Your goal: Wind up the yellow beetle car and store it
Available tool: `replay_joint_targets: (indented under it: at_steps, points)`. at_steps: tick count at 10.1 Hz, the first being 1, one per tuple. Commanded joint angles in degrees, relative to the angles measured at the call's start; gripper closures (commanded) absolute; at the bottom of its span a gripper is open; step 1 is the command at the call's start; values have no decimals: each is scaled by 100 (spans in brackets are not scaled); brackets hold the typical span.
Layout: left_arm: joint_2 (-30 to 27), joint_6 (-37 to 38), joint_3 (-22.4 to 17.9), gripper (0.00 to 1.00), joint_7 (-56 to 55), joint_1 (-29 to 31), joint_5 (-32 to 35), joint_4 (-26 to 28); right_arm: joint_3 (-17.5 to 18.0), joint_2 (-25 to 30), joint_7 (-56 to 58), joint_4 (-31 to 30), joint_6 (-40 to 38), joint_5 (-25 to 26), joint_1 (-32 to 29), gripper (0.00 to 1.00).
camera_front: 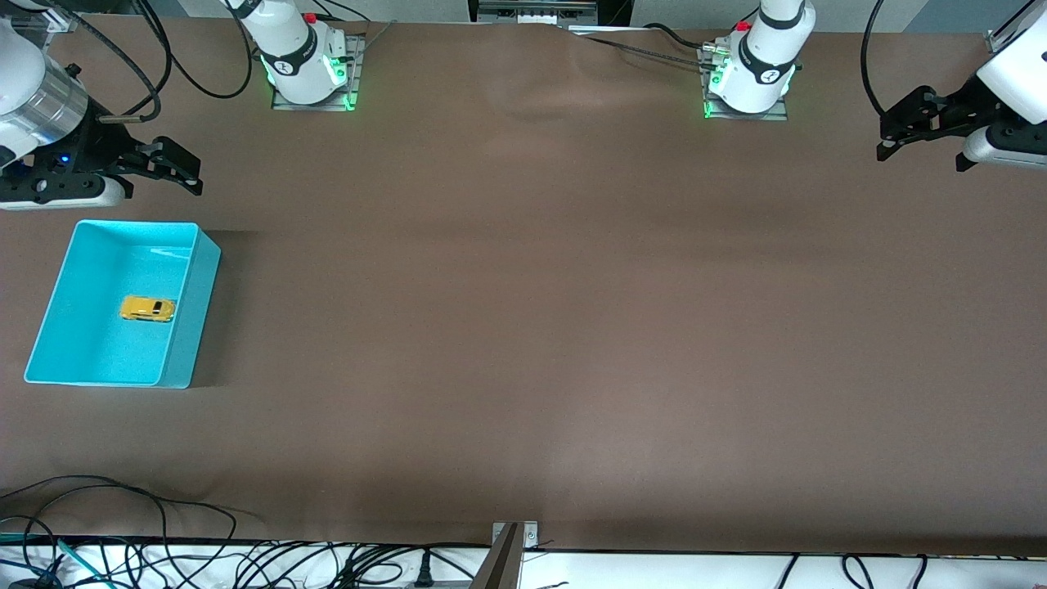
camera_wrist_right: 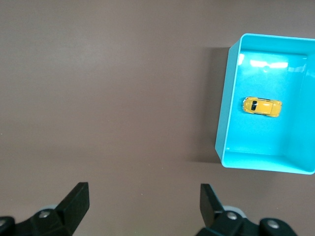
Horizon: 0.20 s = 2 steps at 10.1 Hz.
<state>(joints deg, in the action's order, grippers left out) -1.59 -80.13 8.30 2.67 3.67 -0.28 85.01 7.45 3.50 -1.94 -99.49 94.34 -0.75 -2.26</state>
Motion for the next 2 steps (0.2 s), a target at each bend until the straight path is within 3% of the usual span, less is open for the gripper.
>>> replay_joint_targets:
  at_steps: [1, 2]
  points:
    - [28, 102, 14, 0, 23, 10, 116, -125, -331, -121, 114, 227, -12, -119, 191, 0]
    - [28, 102, 14, 0, 15, 11, 99, -125, -323, -148, 115, 367, -99, -93, 182, 0]
